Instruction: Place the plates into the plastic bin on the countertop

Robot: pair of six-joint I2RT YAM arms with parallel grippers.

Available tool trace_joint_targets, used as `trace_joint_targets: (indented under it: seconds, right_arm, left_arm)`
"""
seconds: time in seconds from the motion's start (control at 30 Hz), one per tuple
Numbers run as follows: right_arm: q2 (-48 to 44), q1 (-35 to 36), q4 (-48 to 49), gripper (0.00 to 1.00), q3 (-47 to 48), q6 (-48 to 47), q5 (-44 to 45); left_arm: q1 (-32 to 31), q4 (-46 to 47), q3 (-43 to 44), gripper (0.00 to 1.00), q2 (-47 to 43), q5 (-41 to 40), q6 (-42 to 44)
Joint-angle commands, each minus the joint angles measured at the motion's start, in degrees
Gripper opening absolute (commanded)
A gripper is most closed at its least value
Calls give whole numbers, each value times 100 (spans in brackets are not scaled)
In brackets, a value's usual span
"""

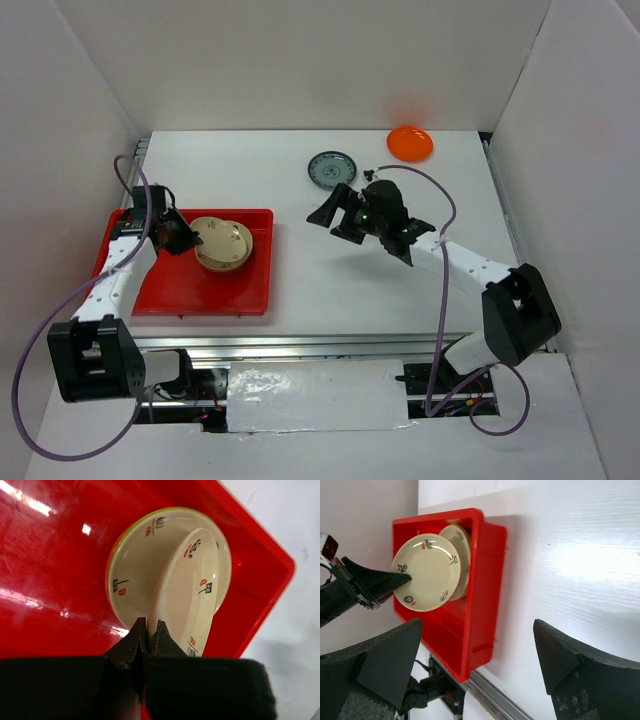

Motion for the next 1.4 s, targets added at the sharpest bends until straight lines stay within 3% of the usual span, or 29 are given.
trace_joint_targets:
  seconds: [0.0,0.03,0.07,0.1,0.13,0.27,0.53,0.77,0.93,1.2,1.3,1.33,1.37]
  right_arm:
    - [-394,-160,25,100,-135,-178,136]
    - [-420,-256,8,100,-152,-213,145]
    - [-464,-309,-36,100,-170,-231,153]
    - [-482,-371,-54,100,-196,-249,223]
    - [-465,-493,-63,100,-223,-249,232]
    - [-97,-801,-150,100,-197,-179,276]
    - [1614,-1206,-379,100,584,506,998]
    - [3401,-1681,-72,99,2263,1156,804]
    - [4500,-1883,-308,91,3458,1701,532]
    - [5634,-1962,-1475,49,5355,1896,312]
    - [5837,-1945,-1680,21,5657,1834,285]
    - [5750,-1927,-1645,0,5657,1843,285]
    - [5645,-1927,-1401,0,5291,1852,277]
  left_arm:
    - [-28,369,10,0,212,-32,-193]
    - [-28,343,19,9,230,-41,-193]
    - [-28,325,19,27,230,-76,-210]
    - [-46,142,80,58,169,-172,-228]
    - [-72,36,98,98,125,-364,-246]
    - [-99,-430,274,99,-104,-980,-211]
    - [-142,-687,213,99,-586,-499,263]
    - [-239,-791,273,99,-1571,275,1098]
    - [-257,-896,414,99,-1765,284,1257]
    - [-248,-958,362,99,-1844,302,1424]
    - [-248,-932,309,99,-1862,328,1442]
    - [-248,-914,318,99,-1871,346,1450]
    - [-257,-914,318,99,-1871,363,1451]
